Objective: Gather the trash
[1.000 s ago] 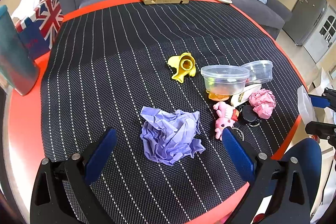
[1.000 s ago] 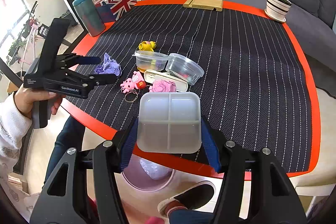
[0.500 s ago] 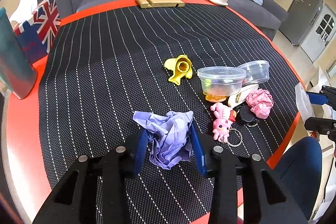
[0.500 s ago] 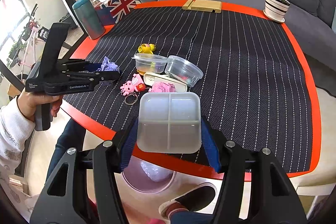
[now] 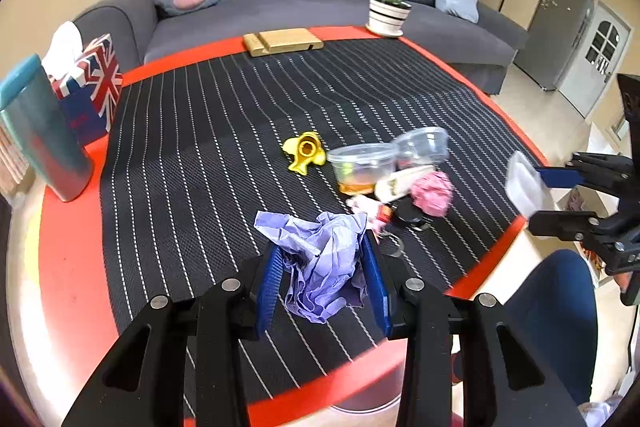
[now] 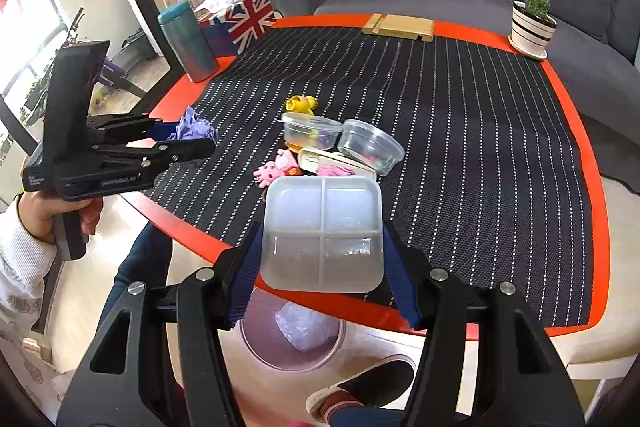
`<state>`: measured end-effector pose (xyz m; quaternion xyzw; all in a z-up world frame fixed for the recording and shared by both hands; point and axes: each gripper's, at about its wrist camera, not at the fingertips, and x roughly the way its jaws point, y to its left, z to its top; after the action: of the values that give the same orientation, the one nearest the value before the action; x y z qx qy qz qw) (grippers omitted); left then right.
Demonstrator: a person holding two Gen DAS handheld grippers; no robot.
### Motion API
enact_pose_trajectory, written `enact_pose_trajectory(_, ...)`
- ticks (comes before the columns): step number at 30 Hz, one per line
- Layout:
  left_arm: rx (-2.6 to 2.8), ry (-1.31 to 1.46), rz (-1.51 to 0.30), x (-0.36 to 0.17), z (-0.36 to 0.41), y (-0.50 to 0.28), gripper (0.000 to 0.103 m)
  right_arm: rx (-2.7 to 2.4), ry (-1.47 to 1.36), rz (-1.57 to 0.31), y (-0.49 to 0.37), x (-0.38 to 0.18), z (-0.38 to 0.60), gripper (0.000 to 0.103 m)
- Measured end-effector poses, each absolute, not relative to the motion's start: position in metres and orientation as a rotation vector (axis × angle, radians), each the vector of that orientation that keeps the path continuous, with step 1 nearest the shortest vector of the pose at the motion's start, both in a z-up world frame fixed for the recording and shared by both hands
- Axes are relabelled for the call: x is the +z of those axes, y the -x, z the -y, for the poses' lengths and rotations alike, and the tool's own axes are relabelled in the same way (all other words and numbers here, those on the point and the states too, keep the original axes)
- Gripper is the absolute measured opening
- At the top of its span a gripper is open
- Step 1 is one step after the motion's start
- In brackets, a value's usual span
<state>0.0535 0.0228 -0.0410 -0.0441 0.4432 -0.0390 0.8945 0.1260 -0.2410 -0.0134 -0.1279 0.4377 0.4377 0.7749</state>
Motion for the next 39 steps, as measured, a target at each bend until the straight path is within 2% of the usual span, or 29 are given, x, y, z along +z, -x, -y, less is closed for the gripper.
enact_pose_trajectory(14,-0.153,0.083,-0.896,-0.031,0.015,-0.008,0.038,1.005,0.313,-0.925,-0.083,-0.008,0.247,0.058)
enact_pose_trajectory(25,-0.216,0.097,-0.925,-0.046,0.043,0.012,0.039,1.018,0.319,-0.934,-0.058,-0.013,0.265,0.058)
enact_pose_trajectory(27,-0.224,0.095,-0.928,-0.048,0.045,0.014,0.043,1.017,0.316,-0.936,-0.056,-0.014,0.267,0.058)
enact_pose_trajectory(28,-0.228,0.096,-0.926,-0.048,0.046,0.016,0.051,1.016,0.314,-0.936,-0.056,-0.014,0.268,0.058)
enact_pose_trajectory(30,-0.224,0.096,-0.922,-0.048,0.047,0.016,0.072,1.015,0.312,-0.938,-0.055,-0.014,0.269,0.058)
enact_pose_trajectory(31,-0.214,0.100,-0.912,-0.048,0.045,0.017,0.089,1.016,0.312,-0.938,-0.054,-0.015,0.269,0.058)
enact_pose_trajectory(39,-0.165,0.131,-0.902,-0.048,0.033,0.020,0.095,1.024,0.308,-0.939,-0.051,-0.016,0.267,0.058)
